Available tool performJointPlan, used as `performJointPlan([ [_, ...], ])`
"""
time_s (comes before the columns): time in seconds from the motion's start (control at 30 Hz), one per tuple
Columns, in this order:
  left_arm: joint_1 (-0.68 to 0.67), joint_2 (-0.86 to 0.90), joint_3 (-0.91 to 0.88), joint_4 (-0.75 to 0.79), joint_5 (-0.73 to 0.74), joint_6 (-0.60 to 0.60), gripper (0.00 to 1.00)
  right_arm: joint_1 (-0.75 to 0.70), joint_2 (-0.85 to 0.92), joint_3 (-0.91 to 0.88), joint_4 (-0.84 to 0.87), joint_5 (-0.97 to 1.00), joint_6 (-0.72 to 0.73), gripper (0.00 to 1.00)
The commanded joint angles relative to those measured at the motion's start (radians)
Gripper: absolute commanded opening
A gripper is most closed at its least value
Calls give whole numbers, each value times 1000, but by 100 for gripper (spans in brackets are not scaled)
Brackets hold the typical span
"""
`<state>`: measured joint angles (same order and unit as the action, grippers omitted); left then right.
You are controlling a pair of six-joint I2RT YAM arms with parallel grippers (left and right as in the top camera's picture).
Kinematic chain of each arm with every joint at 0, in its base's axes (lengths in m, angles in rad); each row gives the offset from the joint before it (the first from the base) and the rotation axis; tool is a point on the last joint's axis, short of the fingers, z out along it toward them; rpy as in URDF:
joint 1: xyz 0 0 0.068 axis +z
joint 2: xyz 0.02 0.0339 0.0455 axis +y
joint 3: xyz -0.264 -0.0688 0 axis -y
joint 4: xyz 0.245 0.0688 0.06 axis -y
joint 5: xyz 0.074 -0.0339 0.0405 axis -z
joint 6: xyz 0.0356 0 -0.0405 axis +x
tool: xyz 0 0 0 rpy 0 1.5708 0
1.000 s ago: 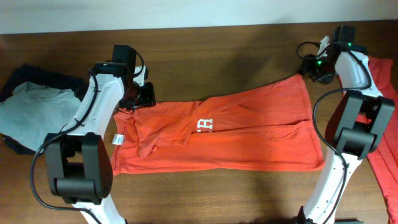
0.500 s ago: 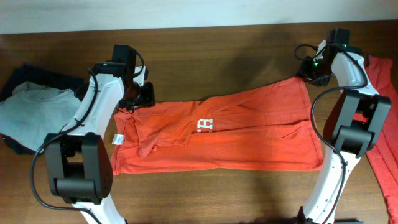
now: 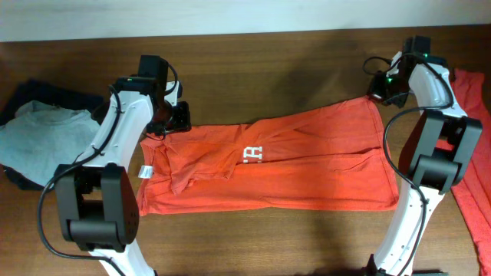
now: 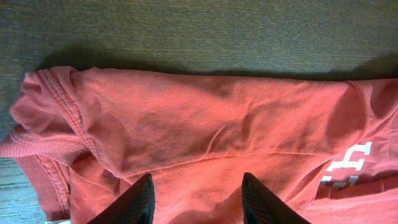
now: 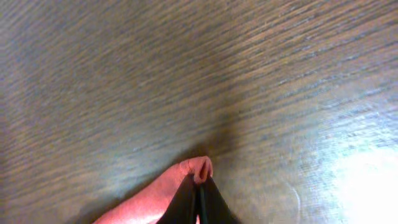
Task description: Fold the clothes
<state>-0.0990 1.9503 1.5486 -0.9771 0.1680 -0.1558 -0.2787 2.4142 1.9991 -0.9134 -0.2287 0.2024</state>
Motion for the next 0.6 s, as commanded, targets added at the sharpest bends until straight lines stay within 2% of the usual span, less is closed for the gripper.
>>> performJointPlan([
  [0.0,3,-15,10,-10,-7,16,45,8,-20,87,-37,1,-14,4],
  [0.23,6,-15,31,-127,26,16,46,8,-48,253,-278,6,-14,4],
  [0.33,5,-15,31,-179,53,16,50,8,-48,277,-365,5,-13,4],
  [0.57,-18,-15,20,-239,212,40,52,8,-48,278,-458,5,-14,4],
])
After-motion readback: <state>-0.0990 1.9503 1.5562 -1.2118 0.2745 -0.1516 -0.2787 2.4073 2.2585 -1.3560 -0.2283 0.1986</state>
